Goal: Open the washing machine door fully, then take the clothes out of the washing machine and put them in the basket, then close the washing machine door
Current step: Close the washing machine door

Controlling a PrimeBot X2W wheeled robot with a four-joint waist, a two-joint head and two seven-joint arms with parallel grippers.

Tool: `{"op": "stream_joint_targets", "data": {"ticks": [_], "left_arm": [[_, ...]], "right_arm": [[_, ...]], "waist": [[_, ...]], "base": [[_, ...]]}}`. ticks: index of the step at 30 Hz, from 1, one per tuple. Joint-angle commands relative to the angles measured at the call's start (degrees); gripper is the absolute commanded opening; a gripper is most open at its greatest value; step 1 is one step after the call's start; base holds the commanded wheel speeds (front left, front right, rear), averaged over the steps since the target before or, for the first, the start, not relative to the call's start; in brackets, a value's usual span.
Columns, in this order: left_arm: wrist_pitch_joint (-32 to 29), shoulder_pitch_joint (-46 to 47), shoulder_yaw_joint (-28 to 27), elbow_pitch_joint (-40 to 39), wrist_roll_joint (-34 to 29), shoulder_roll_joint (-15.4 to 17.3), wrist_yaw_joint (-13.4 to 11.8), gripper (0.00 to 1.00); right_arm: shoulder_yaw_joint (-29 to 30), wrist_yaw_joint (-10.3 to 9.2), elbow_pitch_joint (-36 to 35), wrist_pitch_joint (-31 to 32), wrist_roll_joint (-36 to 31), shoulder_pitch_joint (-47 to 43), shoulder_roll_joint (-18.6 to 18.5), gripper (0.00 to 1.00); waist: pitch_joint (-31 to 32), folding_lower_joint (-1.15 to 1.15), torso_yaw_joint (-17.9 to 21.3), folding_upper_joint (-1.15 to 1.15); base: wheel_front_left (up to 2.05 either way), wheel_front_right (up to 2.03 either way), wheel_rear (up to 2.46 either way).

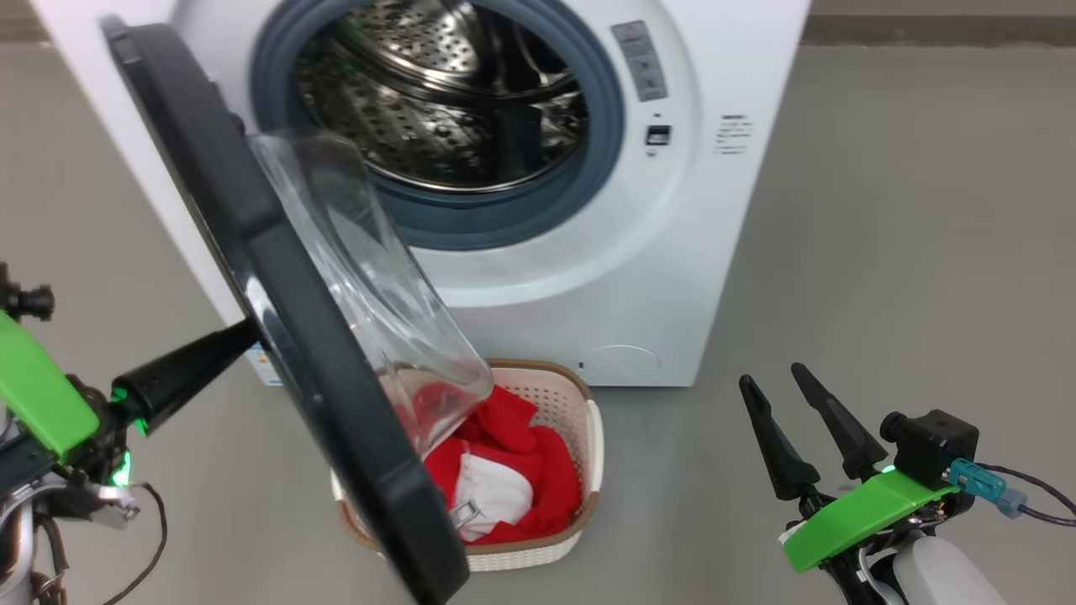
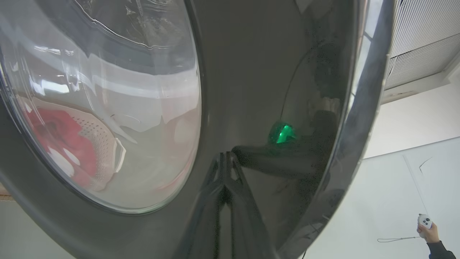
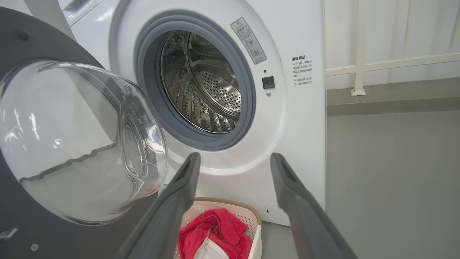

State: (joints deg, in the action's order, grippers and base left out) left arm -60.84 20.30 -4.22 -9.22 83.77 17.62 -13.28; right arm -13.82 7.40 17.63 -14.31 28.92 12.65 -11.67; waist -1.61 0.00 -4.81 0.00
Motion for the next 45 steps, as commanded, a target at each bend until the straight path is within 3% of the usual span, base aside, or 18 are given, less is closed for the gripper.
{"op": "stream_joint_targets", "data": {"ticks": [1,15,25,35,45], "left_arm": [[0.3,3.3,-1.8,-2.0,-0.5,1.3,0.9,0.0],[6.5,7.1,-3.5,2.3,-2.7,-0.8,5.3,0.0],[10.5,10.3,-4.1,5.6,-5.0,-1.4,7.4,0.0],[14.6,13.5,-4.4,9.7,-7.7,-1.5,9.5,0.0],[15.8,14.8,-4.3,11.7,-8.1,-1.9,11.0,0.0]], "right_arm": [[-0.8,0.09,-1.5,-0.7,0.2,0.6,-0.3,1.0],[-0.3,0.09,-1.9,-0.7,-0.1,1.5,-0.4,1.0],[-0.1,0.09,-2.2,-0.7,-0.1,2.0,-0.2,1.0],[0.3,0.09,-2.5,-0.7,-0.3,2.1,0.3,1.0],[0.8,0.09,-2.4,-0.7,-0.6,2.1,0.5,1.0]], "waist": [[-0.8,0.0,2.5,0.0],[-2.4,0.0,11.7,0.0],[-3.7,0.0,16.0,0.0],[-5.0,0.0,18.3,0.0],[-4.9,0.0,18.0,0.0]], "base": [[0.0,0.0,0.0],[0.0,0.0,0.0],[0.0,0.0,0.0],[0.0,0.0,0.0],[0.0,0.0,0.0]]}}
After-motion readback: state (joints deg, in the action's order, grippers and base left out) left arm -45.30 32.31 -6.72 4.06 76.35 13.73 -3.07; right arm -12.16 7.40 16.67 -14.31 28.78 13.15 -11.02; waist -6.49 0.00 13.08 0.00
